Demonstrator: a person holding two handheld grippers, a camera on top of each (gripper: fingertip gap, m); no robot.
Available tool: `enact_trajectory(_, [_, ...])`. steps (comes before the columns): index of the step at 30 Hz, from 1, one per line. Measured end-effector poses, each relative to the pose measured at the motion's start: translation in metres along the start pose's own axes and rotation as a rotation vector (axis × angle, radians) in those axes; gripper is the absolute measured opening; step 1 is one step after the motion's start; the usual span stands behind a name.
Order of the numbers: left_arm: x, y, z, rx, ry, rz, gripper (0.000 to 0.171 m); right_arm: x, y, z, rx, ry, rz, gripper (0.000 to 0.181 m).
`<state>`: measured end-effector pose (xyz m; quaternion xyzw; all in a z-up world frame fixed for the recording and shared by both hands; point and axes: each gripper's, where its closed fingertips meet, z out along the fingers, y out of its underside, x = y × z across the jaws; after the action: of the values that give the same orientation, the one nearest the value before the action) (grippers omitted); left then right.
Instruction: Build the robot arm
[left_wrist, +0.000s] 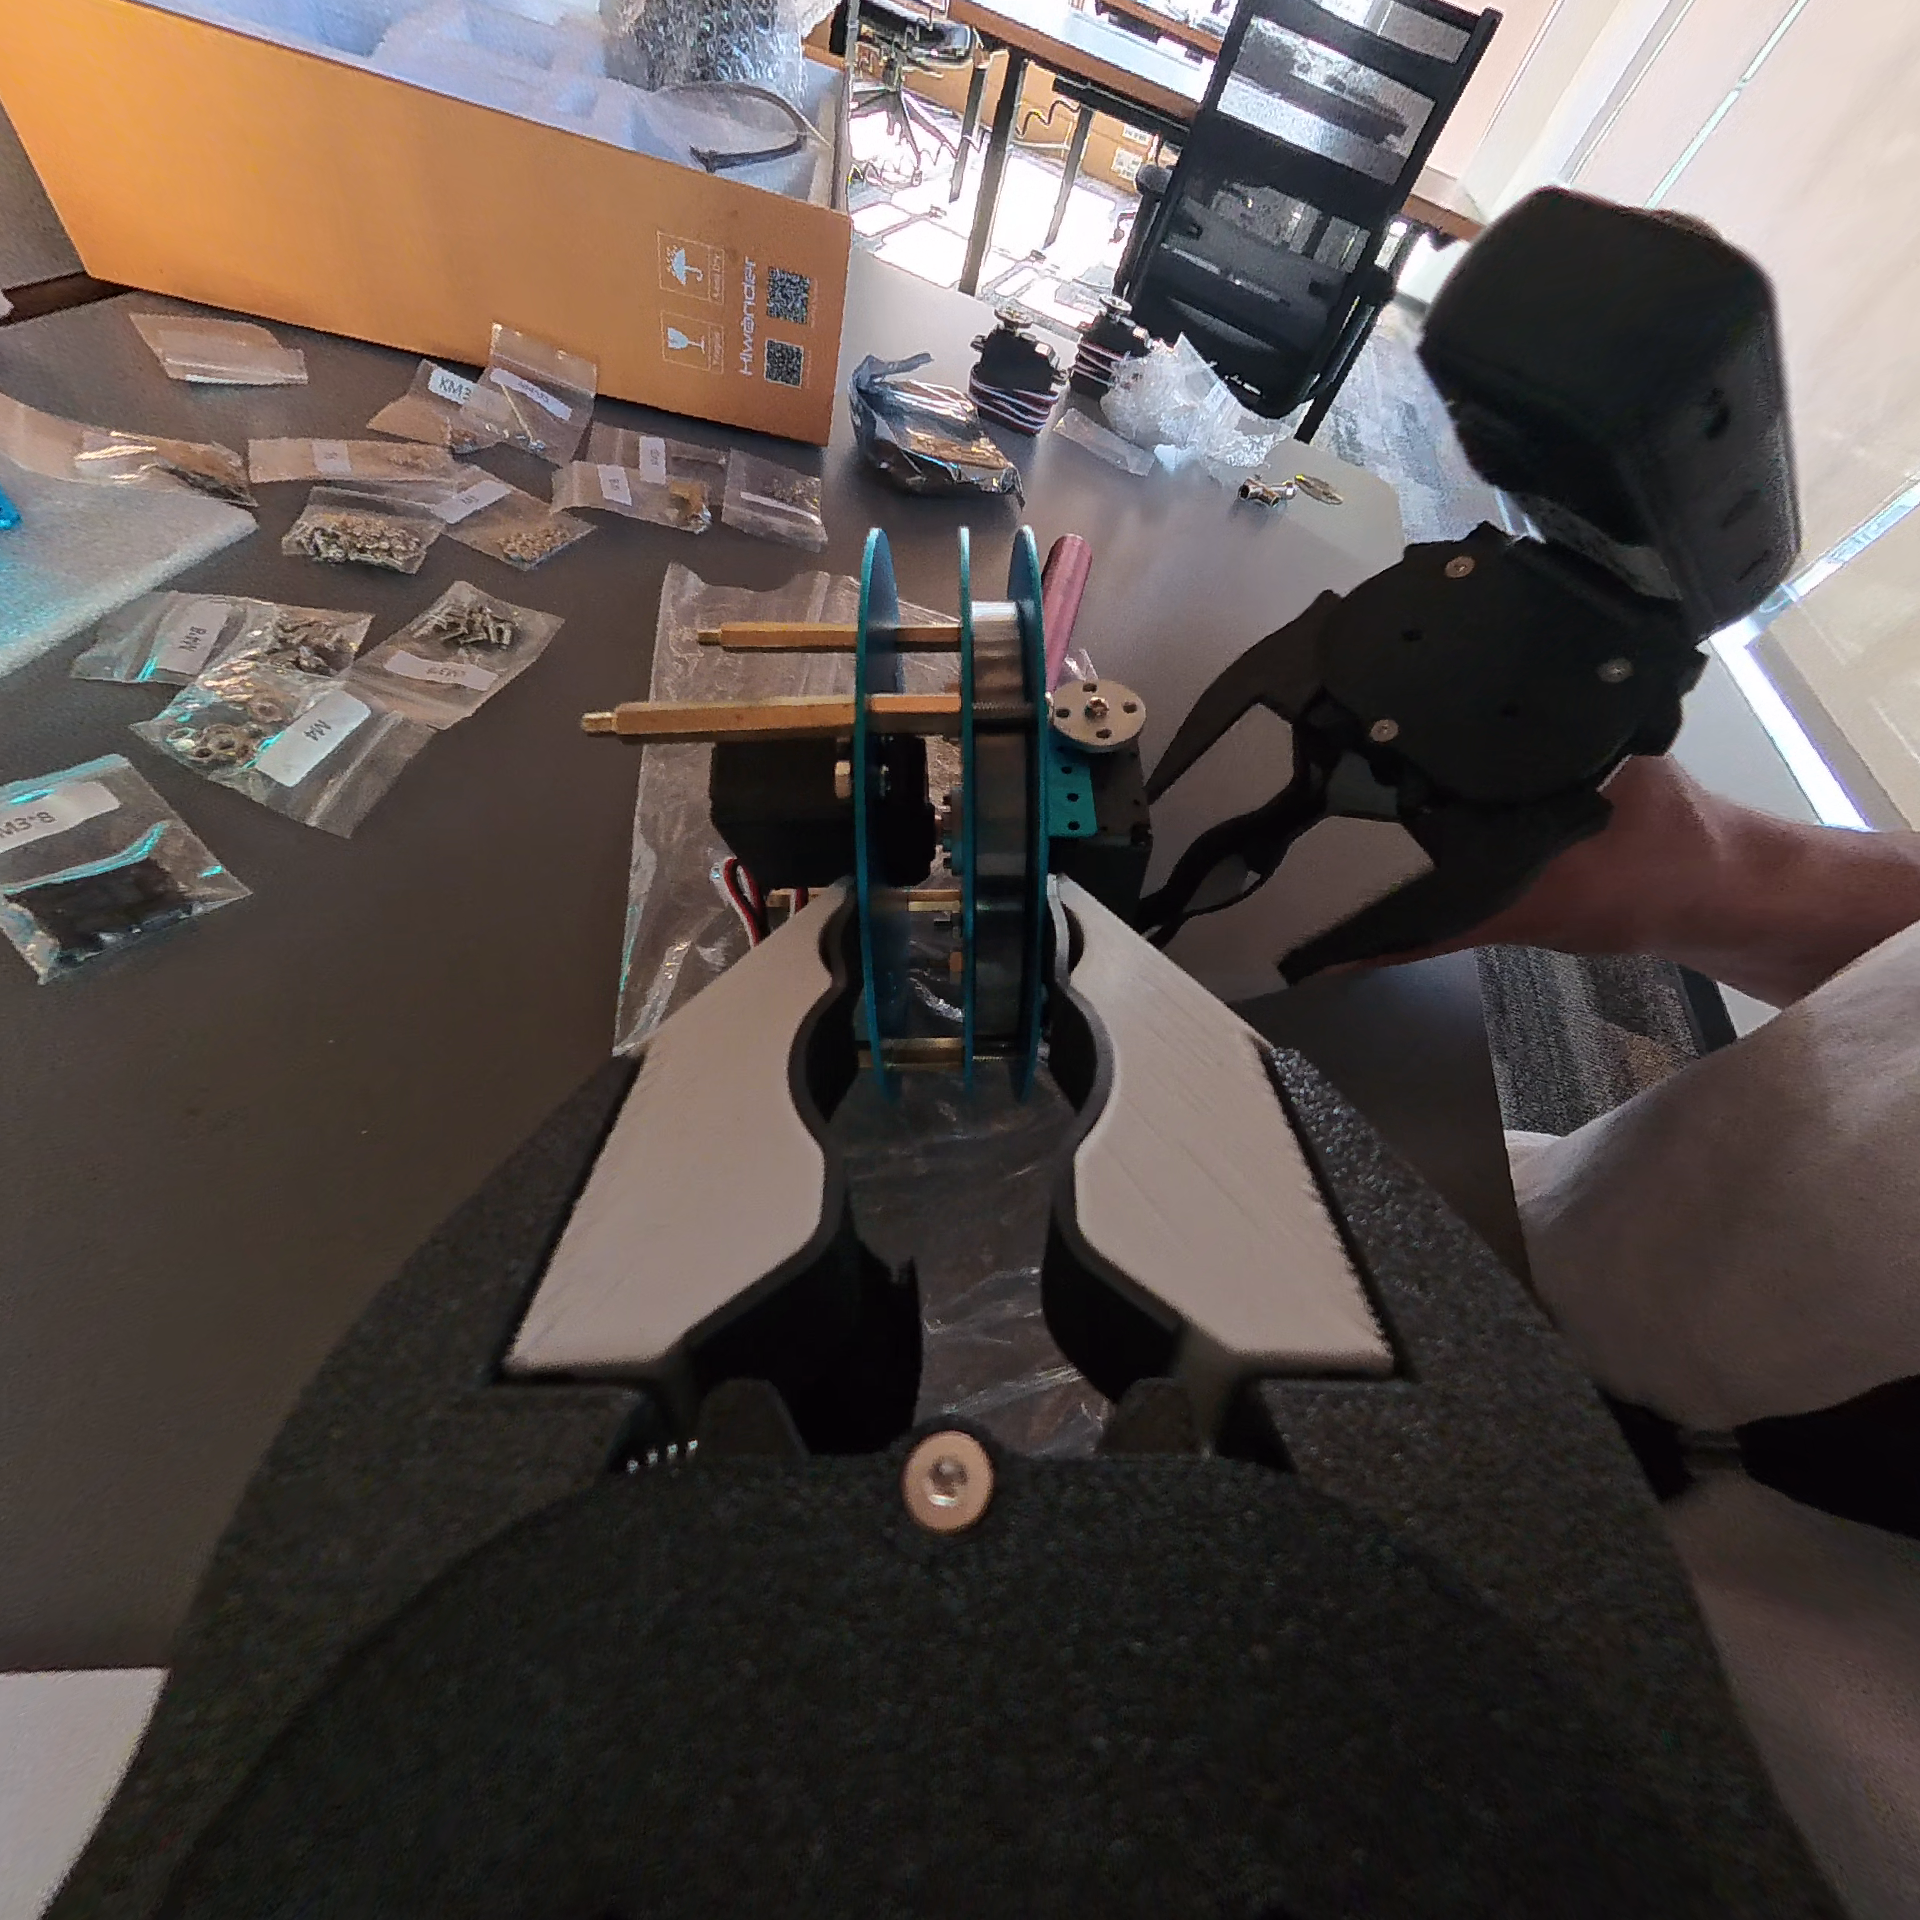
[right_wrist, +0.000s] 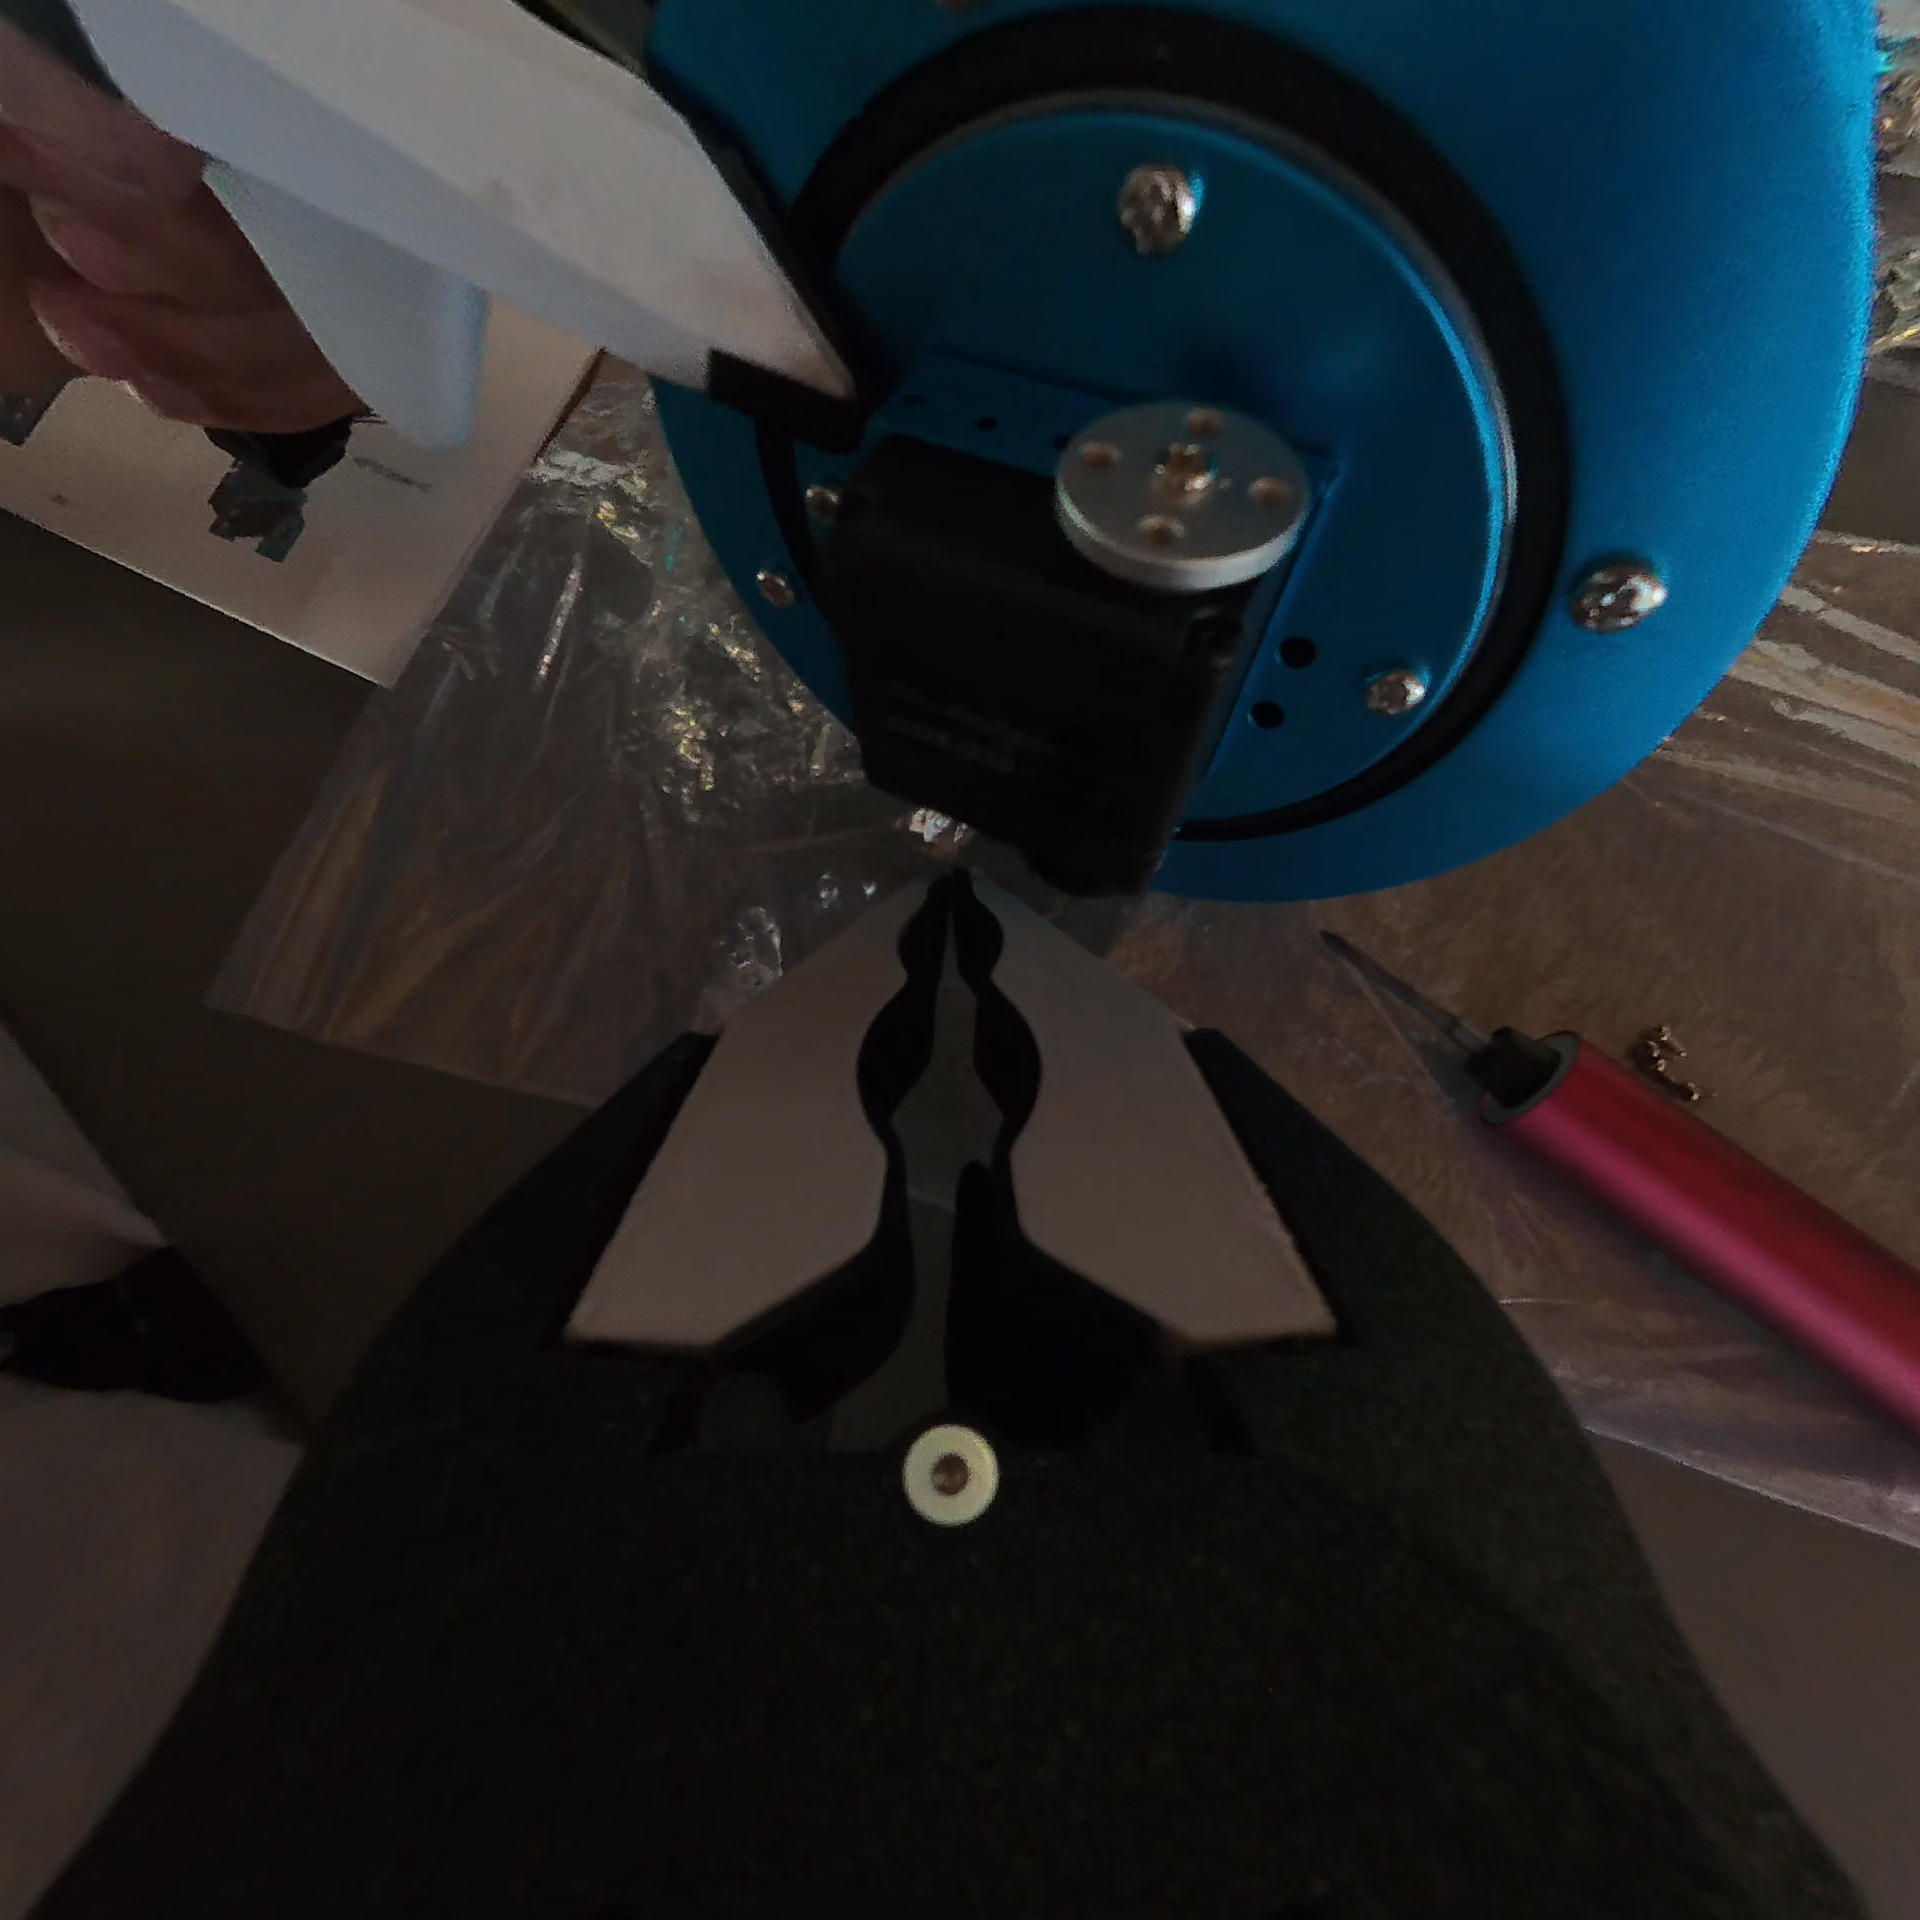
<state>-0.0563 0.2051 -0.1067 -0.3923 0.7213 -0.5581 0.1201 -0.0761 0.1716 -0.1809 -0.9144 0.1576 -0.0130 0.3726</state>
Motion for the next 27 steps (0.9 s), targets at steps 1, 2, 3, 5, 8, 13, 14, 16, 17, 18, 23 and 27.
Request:
enact_trajectory(1, [-0.0001,0.0000,-0.0001,0.000,0.001,-0.002,0.032,-0.0003,-0.0012,-0.0003,0.008,0.006,-0.002,0.000])
enact_trajectory(2, [-0.0003,0.0000,0.0000,0.001,0.001,-0.003,0.032,-0.0004,-0.0017,0.0000,0.011,0.011,-0.002,0.000])
enact_trajectory(3, [-0.0002,-0.0001,0.0001,0.001,0.002,-0.004,0.032,-0.0006,-0.0011,0.0010,0.006,0.011,-0.003,0.000])
enact_trajectory(5, [-0.0003,-0.0001,0.0001,0.001,0.002,-0.004,0.032,0.0007,-0.0025,0.0014,0.009,0.018,-0.002,0.000])
enact_trajectory(8, [-0.0005,0.0001,-0.0001,0.000,0.004,-0.006,0.032,0.0029,-0.0026,0.0018,0.007,0.026,-0.001,0.000])
enact_trajectory(13, [-0.0007,0.0004,-0.0004,0.000,0.006,-0.009,0.032,0.0069,0.0006,0.0018,-0.007,0.049,-0.017,0.001])
enact_trajectory(14, [-0.0007,0.0004,-0.0004,0.000,0.007,-0.009,0.032,0.0068,0.0009,0.0018,-0.008,0.045,-0.013,0.001])
enact_trajectory(16, [-0.0008,0.0004,-0.0003,-0.001,0.007,-0.009,0.032,0.0068,0.0007,0.0020,-0.008,0.037,-0.006,0.000])
enact_trajectory(17, [-0.0007,0.0004,-0.0003,-0.001,0.007,-0.009,0.032,0.0068,0.0005,0.0023,-0.008,0.035,-0.006,0.000])
enact_trajectory(18, [-0.0007,0.0004,-0.0004,-0.001,0.007,-0.009,0.032,0.0069,0.0004,0.0024,-0.009,0.035,-0.007,0.000])
enact_trajectory(23, [-0.0008,0.0005,-0.0005,-0.002,0.007,-0.010,0.032,0.0069,0.0003,0.0027,-0.010,0.027,-0.005,0.000])
enact_trajectory(27, [-0.0008,0.0005,-0.0005,-0.002,0.007,-0.010,0.032,0.0067,-0.0005,0.0036,-0.008,0.013,-0.004,0.000])
